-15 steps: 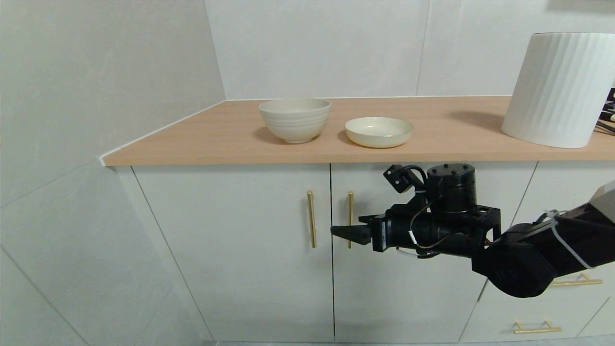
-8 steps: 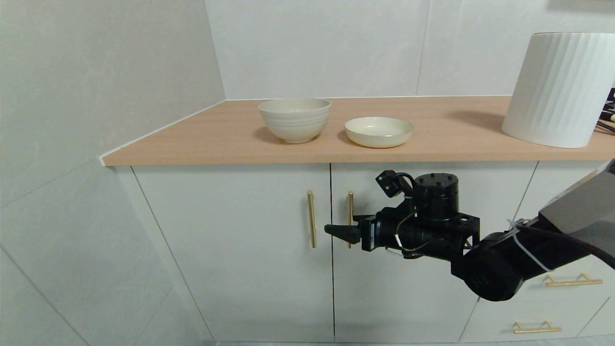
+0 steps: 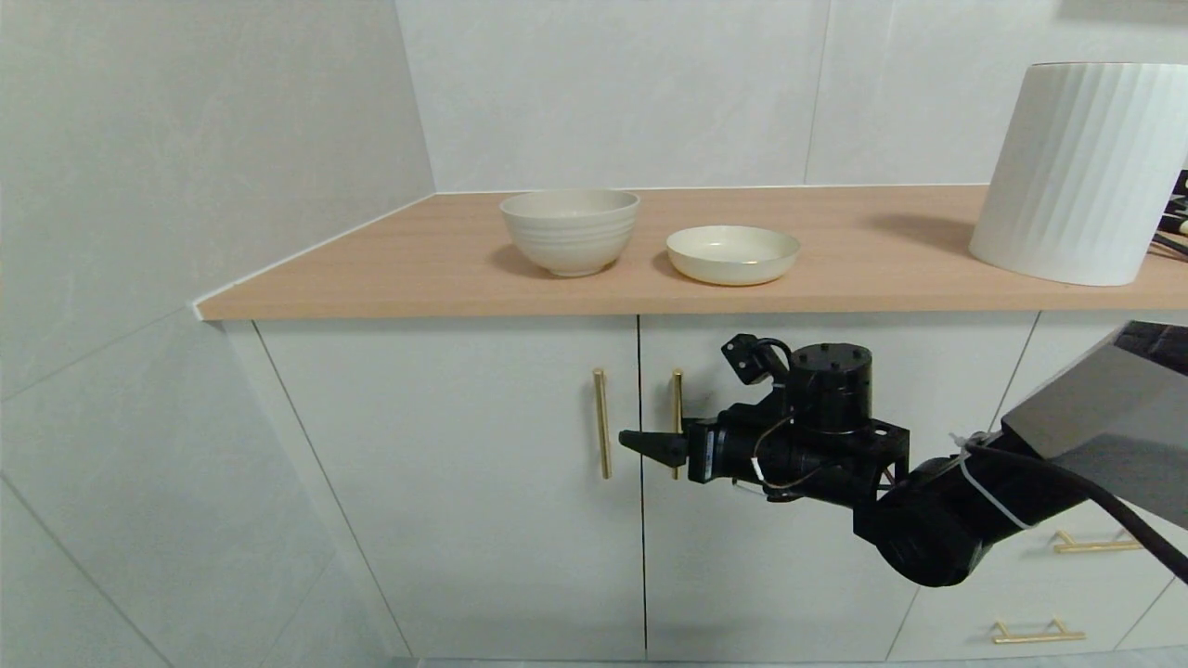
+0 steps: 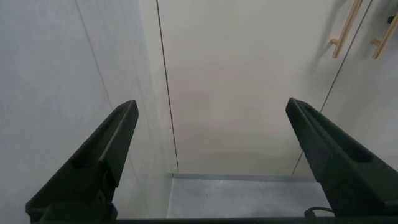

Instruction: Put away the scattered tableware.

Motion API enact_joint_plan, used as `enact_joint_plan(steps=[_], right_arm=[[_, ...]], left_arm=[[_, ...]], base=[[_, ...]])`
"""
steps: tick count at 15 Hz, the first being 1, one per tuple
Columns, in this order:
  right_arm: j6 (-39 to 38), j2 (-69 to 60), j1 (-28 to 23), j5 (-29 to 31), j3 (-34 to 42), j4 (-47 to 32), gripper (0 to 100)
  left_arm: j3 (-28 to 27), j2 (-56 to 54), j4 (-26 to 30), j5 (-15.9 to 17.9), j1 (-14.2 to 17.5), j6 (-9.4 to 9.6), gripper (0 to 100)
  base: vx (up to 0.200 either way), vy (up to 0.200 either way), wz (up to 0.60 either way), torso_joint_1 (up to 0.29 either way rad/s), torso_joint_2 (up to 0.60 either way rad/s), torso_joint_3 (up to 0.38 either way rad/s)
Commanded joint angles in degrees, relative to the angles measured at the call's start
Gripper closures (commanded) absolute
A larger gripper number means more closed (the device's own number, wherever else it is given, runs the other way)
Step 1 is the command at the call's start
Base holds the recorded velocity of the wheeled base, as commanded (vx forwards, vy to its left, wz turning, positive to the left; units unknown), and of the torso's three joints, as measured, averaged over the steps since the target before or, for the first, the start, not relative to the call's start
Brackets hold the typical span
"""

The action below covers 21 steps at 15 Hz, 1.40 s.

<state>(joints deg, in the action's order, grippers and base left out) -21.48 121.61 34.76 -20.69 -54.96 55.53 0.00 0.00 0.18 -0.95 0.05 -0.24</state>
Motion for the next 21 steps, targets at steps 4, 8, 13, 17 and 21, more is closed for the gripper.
enact_joint_plan(steps=[4,8,13,17,21], right_arm=[[-1.2,-0.5,1.3,-0.1,0.6,0.1,0],[-1.4,-3.0,2.2,-0.6,2.9,0.0,0],[-1.4,-11.9,3.3,-5.1,12.4,0.0,0],[-1.2,-17.2,4.2,-7.0,19.4,0.1,0],[-1.2,-23.1,5.2,-7.1,24.9,0.1,0]], left_arm=[[0.0,0.0,0.0,0.0,0.0,-0.02,0],[0.0,0.0,0.0,0.0,0.0,-0.02,0],[0.0,0.0,0.0,0.0,0.0,-0.11,0],[0.0,0.0,0.0,0.0,0.0,-0.11,0],[0.0,0.0,0.0,0.0,0.0,-0.11,0]], base=[[0.0,0.0,0.0,0.0,0.0,0.0],[0.0,0.0,0.0,0.0,0.0,0.0],[0.0,0.0,0.0,0.0,0.0,0.0],[0.0,0.0,0.0,0.0,0.0,0.0],[0.0,0.0,0.0,0.0,0.0,0.0]])
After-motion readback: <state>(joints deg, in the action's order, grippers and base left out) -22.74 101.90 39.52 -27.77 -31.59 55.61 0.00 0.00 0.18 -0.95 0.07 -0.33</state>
